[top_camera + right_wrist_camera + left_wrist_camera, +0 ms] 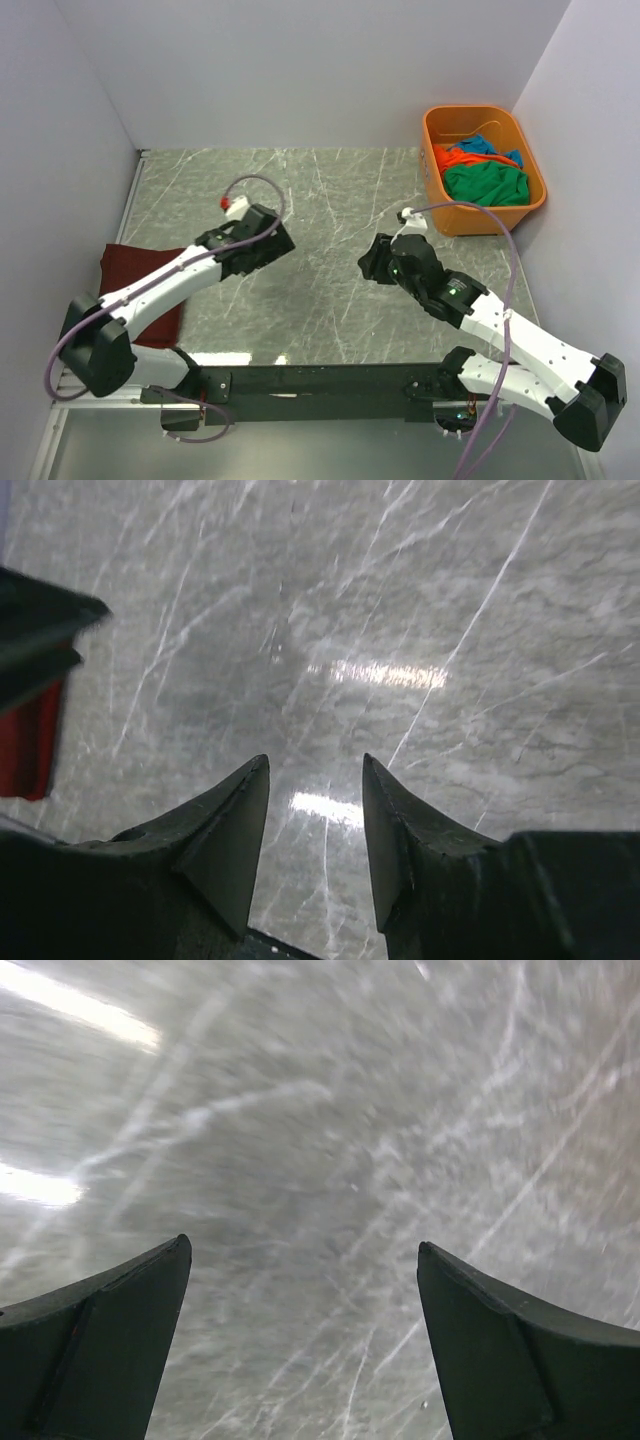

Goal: Fold and stack the t-shirts
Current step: Reset both grippers

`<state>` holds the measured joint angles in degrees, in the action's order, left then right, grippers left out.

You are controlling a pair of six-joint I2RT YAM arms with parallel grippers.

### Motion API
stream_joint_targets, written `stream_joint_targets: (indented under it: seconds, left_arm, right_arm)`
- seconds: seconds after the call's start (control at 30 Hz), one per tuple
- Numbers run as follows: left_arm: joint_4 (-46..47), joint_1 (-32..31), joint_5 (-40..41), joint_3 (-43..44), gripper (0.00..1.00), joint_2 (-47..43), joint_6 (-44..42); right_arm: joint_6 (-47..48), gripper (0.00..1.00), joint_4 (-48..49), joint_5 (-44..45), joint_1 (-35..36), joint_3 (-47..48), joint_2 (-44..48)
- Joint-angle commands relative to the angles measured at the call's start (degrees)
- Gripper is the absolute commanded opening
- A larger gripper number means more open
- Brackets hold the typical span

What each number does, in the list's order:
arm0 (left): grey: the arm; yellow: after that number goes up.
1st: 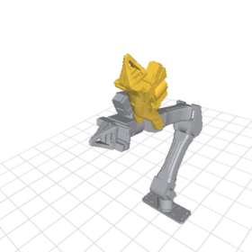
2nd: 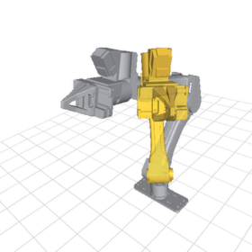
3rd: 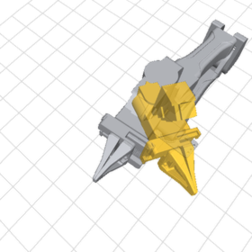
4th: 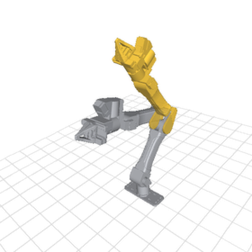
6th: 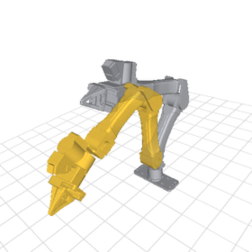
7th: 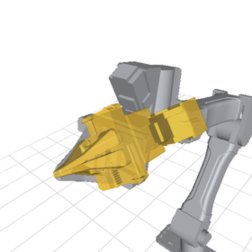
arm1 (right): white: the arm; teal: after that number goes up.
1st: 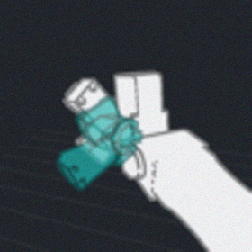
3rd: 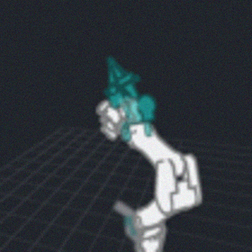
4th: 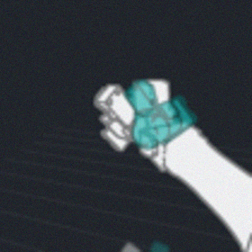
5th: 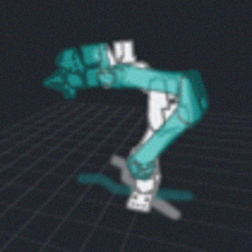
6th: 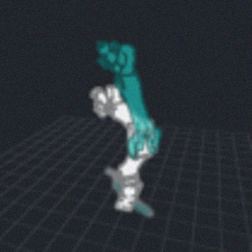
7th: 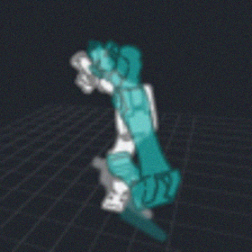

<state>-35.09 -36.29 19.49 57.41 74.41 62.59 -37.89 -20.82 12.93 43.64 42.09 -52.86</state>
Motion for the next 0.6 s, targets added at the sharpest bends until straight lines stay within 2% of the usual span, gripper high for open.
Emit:
stream_joint_targets:
  seconds: [0.0,0.2,0.57]
  left_arm:
    - [6.79,-4.48,1.26,3.85,0.99,2.22,-2.11]
    - [13.9,-7.12,-6.02,2.1,0.99,1.97,-6.85]
    - [14.26,-8.44,-9.55,2.36,0.99,1.97,-10.03]
  right_arm:
    - [-0.17,0.5,-0.63,6.74,0.22,3.09,1.36]
    - [0.54,0.5,-0.36,10.09,0.13,3.09,3.38]
    - [0.45,0.5,0.78,12.12,0.13,2.21,4.43]
